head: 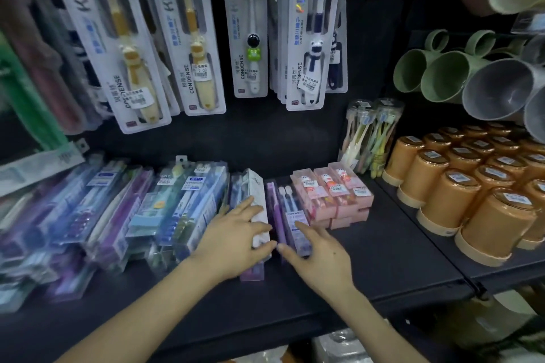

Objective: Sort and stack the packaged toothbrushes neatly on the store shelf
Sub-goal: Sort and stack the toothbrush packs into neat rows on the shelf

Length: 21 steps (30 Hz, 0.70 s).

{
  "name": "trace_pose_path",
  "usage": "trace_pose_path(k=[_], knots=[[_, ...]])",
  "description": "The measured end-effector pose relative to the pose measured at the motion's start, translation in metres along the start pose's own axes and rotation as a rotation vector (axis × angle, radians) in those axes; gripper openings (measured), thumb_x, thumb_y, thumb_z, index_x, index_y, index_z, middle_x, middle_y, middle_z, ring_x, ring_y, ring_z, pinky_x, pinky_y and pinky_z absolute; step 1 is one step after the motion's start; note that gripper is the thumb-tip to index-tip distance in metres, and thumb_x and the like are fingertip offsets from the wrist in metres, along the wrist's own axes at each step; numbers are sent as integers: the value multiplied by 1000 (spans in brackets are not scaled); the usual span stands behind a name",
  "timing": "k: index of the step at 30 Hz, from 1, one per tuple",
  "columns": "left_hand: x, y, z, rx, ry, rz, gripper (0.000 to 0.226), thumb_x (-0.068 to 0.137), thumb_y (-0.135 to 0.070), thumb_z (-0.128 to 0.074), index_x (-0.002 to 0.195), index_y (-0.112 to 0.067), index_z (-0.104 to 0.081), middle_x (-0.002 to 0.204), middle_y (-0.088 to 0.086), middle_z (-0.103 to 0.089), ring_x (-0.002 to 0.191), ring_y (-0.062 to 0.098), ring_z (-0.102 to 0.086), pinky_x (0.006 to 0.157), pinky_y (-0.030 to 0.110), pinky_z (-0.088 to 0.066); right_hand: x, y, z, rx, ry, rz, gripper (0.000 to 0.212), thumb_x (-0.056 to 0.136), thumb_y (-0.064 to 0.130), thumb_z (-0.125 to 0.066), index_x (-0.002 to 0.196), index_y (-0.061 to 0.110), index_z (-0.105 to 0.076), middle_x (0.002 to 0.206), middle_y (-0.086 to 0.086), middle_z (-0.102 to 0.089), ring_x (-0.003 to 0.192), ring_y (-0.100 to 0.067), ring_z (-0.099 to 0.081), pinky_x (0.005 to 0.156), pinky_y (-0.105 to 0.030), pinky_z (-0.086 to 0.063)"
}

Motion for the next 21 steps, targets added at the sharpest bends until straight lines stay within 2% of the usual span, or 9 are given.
trace_pose_path(k=[3,6,11,14,17,19,21], knots=[[-20,5,14,-27,-115,69,58,87,-69,-39,136,-39,-48,153,-7,-30,144,11,-16,112,28,-22,-6,18,-12,58,-26,29,49,78,55,-69,108,17,-70,113,-3,-60,101,-22,-60,85,-33,-47],[-39,20,27,4,-162,152,66,80,-75,-42,132,-33,-48,144,-3,-35,134,16,-32,101,29,-36,-10,27,-18,84,-2,12,41,80,47,-71,103,13,-71,111,-5,-59,99,-24,-61,85,-34,-47],[-47,31,35,56,-156,171,44,91,-43,-52,131,-26,-44,139,-1,-39,126,18,-41,88,31,-43,-6,23,-12,119,54,-46,23,85,30,-67,103,16,-71,117,1,-61,105,-17,-60,84,-23,-42],[-50,39,41,55,-198,194,41,90,-35,-51,128,-18,-50,127,-1,-48,116,19,-48,84,31,-47,-6,28,-7,-50,12,-9,39,87,39,-64,120,18,-64,133,-2,-55,116,-23,-53,96,-30,-42],[-53,45,45,-46,-260,200,40,86,-20,-57,125,-14,-55,122,3,-55,109,24,-53,88,33,-45,-2,39,-12,-107,30,23,55,86,49,-61,131,18,-54,135,0,-53,120,-22,-50,98,-31,-40],[-56,48,55,-250,-364,221,40,82,-9,-61,122,-11,-61,119,4,-59,106,22,-56,87,20,-42,0,45,-16,-112,48,20,50,89,46,-58,131,19,-54,131,0,-56,117,-21,-52,96,-29,-40],[-63,55,68,-476,-495,262,33,81,-5,-64,113,-10,-67,110,-1,-62,100,14,-56,79,1,-34,1,51,-15,-117,-7,16,41,93,40,-54,128,19,-56,128,1,-59,115,-21,-54,95,-29,-39]])
Point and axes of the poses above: each hand's wrist, its own x-axis towards the middle knuckle, its own z-axis out of the back of the hand, y = z × x, the point moved 6 cm from there along x, towards the middle knuckle
